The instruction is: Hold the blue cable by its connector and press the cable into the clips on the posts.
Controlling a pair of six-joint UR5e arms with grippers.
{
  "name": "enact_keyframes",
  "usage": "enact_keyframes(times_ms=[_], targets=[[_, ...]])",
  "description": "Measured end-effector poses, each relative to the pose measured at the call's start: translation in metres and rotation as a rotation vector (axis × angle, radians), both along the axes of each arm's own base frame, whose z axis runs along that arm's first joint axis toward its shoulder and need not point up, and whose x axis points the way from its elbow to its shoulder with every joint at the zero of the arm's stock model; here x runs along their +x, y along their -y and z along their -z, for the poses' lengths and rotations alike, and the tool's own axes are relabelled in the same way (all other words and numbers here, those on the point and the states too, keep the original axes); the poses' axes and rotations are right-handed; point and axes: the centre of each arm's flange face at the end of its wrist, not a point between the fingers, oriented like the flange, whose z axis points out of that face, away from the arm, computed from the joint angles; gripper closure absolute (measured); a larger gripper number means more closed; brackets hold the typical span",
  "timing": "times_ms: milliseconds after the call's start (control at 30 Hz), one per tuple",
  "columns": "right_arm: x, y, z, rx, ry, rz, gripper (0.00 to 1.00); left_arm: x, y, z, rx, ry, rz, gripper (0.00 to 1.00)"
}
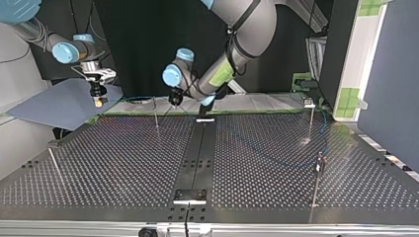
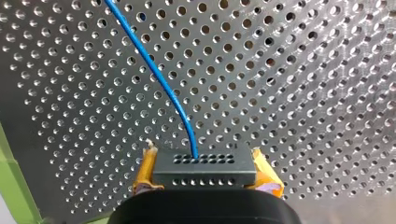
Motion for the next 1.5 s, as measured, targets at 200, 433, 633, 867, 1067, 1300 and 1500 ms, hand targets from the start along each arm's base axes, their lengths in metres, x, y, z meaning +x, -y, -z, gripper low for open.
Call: enact_keyframes(times_ms=[200,433,633,867,1067,1300,1500], targets=[[0.001,0.001,0.000,-0.005,-0.001,0.010,1.00,0.011,-0.004,0.018,0.012,-0.023,-0.008,1.00],[0.004,0.005,-0.001,-0.022,0.004,0.015,1.00,0.024,-0.003,0.014,-0.008,-0.012,-0.007,1.00],[0.003,0.012,0.007,-0.027,0.015,0.026,1.00,0.036,-0.007,0.008,-0.019,-0.002,-0.018,1.00],[0.005,0.026,0.011,-0.033,0.025,0.024,1.00,0.047,-0.012,0.004,-0.025,0.005,-0.032,1.00],[0.007,0.039,0.005,-0.053,0.042,0.019,1.00,0.051,-0.015,0.003,-0.027,0.008,-0.037,1.00],[0.012,0.054,0.017,-0.050,0.052,0.006,1.00,0.054,-0.015,0.001,-0.030,0.012,-0.039,1.00],[0.015,0.065,0.025,-0.037,0.054,0.001,1.00,0.057,-0.017,-0.001,-0.032,0.017,-0.050,1.00]])
